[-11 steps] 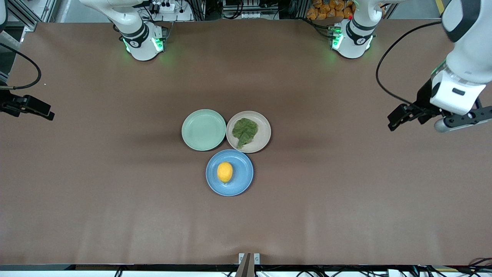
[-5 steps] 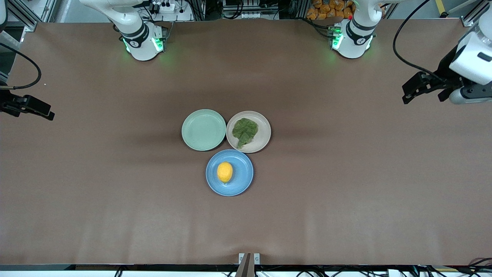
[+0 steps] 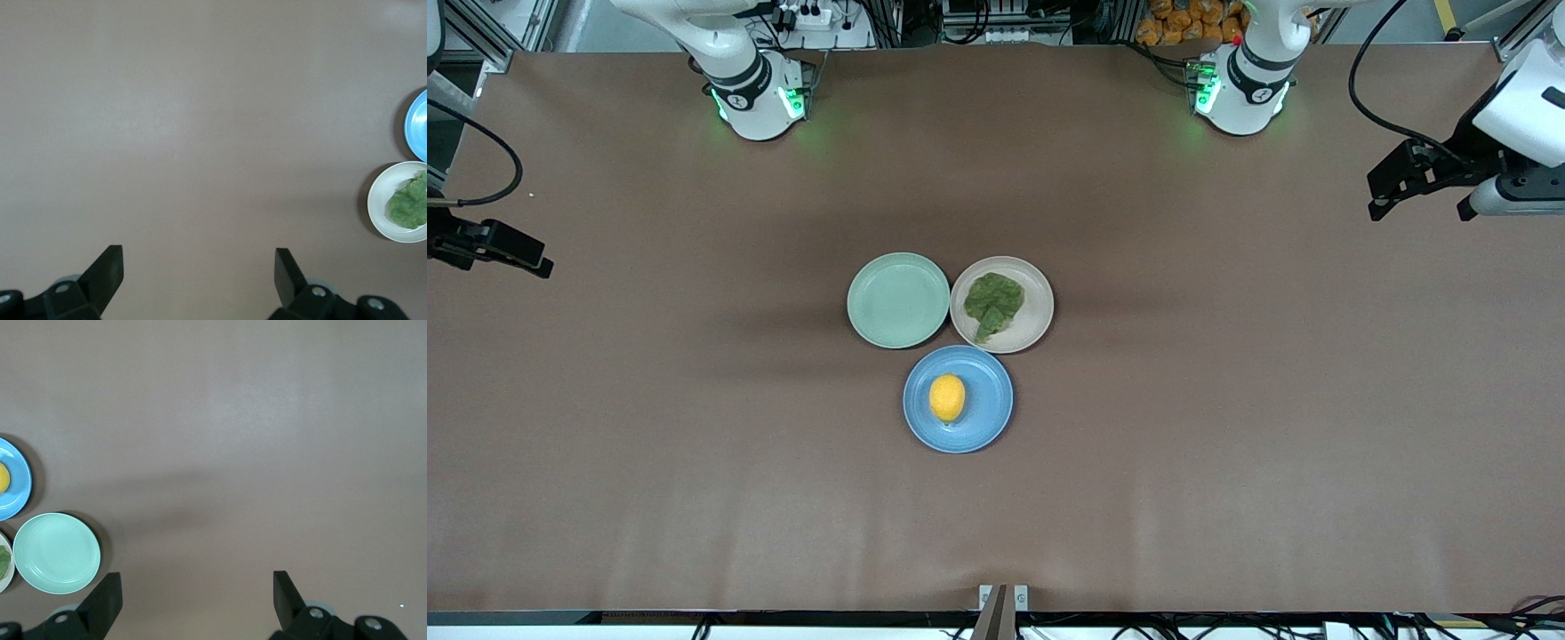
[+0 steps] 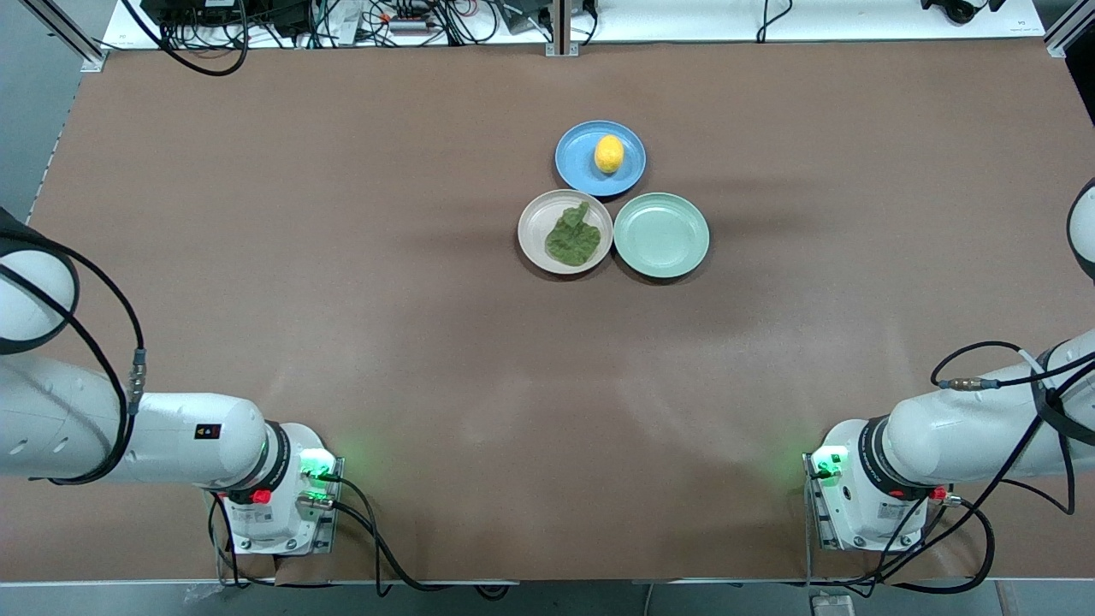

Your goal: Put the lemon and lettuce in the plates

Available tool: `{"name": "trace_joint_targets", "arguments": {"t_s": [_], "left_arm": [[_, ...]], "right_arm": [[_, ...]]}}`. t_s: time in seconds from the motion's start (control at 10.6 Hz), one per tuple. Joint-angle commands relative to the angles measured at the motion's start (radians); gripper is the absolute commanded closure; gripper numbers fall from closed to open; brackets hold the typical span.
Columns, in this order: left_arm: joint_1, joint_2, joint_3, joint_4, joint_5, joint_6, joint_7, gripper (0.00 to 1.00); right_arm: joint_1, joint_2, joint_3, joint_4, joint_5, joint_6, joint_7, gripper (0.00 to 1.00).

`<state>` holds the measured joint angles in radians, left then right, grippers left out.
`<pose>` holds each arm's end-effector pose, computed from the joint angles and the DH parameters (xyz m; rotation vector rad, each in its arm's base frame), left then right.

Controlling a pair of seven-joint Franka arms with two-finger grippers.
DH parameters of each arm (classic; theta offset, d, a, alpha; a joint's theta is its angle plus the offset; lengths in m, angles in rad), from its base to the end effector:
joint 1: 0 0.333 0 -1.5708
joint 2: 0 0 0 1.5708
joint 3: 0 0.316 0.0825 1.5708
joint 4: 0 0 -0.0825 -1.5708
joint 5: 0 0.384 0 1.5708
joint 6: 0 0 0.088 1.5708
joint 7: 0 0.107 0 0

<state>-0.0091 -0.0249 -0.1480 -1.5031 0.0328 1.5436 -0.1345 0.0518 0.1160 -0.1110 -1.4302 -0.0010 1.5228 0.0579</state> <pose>0.5379 -0.0828 0.6675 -3.1130 0.0322 -0.1086 0.5849 -0.0306 0.6206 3.1223 -0.1821 -0.0355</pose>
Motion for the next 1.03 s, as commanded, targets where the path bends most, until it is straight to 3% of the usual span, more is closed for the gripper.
{"name": "trace_joint_targets", "arguments": {"t_s": [0.0, 0.94], "left_arm": [[0.017, -0.006, -0.016, 0.015, 0.015, -0.028, 0.029, 0.0], [0.017, -0.015, -0.005, 0.02, -0.033, -0.065, 0.029, 0.0]], "right_arm": [[-0.001, -0.01, 0.001, 0.008, 0.015, -0.012, -0.009, 0.0], [-0.003, -0.038, 0.001, 0.001, 0.015, -0.021, -0.009, 0.0]]}}
